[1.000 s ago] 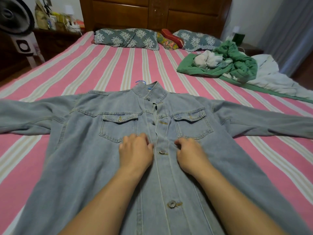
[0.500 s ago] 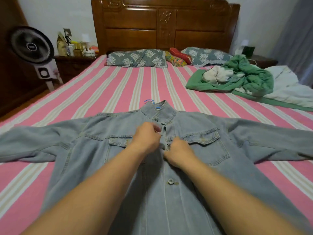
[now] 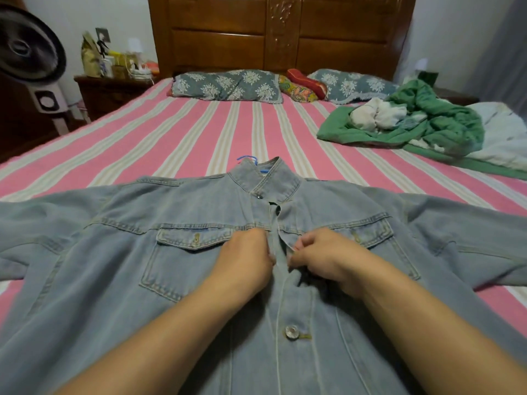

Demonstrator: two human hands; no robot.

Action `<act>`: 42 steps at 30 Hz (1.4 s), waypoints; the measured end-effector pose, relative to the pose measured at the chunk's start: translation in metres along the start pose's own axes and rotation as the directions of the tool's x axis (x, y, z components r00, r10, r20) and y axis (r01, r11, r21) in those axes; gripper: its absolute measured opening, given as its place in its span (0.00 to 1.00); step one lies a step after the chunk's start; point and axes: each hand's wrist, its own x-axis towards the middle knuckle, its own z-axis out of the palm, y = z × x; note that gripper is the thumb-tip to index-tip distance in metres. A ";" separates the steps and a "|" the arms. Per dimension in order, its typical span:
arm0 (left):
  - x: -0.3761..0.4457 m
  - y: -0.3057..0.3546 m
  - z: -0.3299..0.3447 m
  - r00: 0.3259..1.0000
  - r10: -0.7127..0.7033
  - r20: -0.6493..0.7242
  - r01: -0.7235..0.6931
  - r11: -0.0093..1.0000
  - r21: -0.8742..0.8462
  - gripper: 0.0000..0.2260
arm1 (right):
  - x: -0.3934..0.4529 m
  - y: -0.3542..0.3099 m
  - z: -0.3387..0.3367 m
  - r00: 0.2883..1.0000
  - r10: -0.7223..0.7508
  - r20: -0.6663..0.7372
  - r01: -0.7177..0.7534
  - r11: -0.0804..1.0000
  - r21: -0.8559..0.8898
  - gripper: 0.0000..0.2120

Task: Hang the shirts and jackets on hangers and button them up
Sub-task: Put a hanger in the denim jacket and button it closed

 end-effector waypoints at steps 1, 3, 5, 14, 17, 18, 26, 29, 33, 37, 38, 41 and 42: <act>-0.001 0.000 -0.002 1.000 0.002 -0.003 -0.002 1.000 0.012 0.07 | 0.001 0.004 0.002 0.999 -0.010 -0.030 0.013 0.995 0.097 0.16; -0.004 0.004 -0.006 1.000 0.013 -0.012 -0.013 1.000 0.002 0.06 | 0.002 0.009 0.007 0.992 -0.005 -0.130 0.039 0.966 0.256 0.15; -0.003 0.007 -0.009 0.999 0.004 -0.032 -0.007 0.996 -0.090 0.06 | -0.002 0.011 0.013 0.978 -0.028 -0.206 0.088 0.953 0.291 0.12; -0.004 0.005 0.022 0.978 -0.204 0.054 0.184 0.702 -0.688 0.06 | 0.007 0.016 0.039 0.951 -0.133 -0.280 0.225 0.918 0.328 0.06; -0.003 0.002 0.019 0.974 -0.163 0.158 0.225 0.602 -0.766 0.05 | 0.012 0.018 0.046 0.917 -0.113 -0.382 0.192 0.965 0.177 0.07; -0.003 0.001 0.016 0.967 -0.149 0.207 0.255 0.552 -0.794 0.06 | 0.012 0.018 0.045 0.902 -0.128 -0.412 0.183 0.978 0.098 0.08; -0.008 -0.006 0.009 0.971 -0.078 0.227 0.240 0.350 -0.906 0.05 | 0.006 0.025 0.026 0.978 -0.169 -0.120 0.205 0.873 0.442 0.04; -0.007 -0.006 0.010 0.975 -0.083 0.208 0.224 0.371 -0.901 0.04 | 0.004 0.025 0.019 0.989 -0.151 -0.004 0.120 0.773 0.623 0.04; -0.008 -0.008 0.009 0.975 -0.076 0.209 0.222 0.386 -0.895 0.06 | -0.001 0.020 0.018 0.992 -0.123 0.014 0.088 0.777 0.623 0.03; -0.008 -0.009 0.010 0.977 -0.076 0.199 0.213 0.387 -0.897 0.08 | 0.000 0.020 0.017 0.994 -0.106 -0.017 0.098 0.821 0.562 0.03; -0.007 -0.008 0.011 0.979 -0.080 0.189 0.205 0.388 -0.899 0.08 | -0.001 0.020 0.016 0.994 -0.111 0.003 0.090 0.820 0.565 0.02; -0.007 -0.009 0.016 0.989 -0.107 0.103 0.141 0.465 -0.874 0.08 | -0.005 0.017 0.010 0.989 -0.107 0.098 0.028 0.805 0.592 0.04; -0.007 -0.010 0.019 0.991 -0.118 0.058 0.112 0.518 -0.848 0.08 | -0.006 0.016 0.009 0.986 -0.103 0.133 0.003 0.801 0.598 0.06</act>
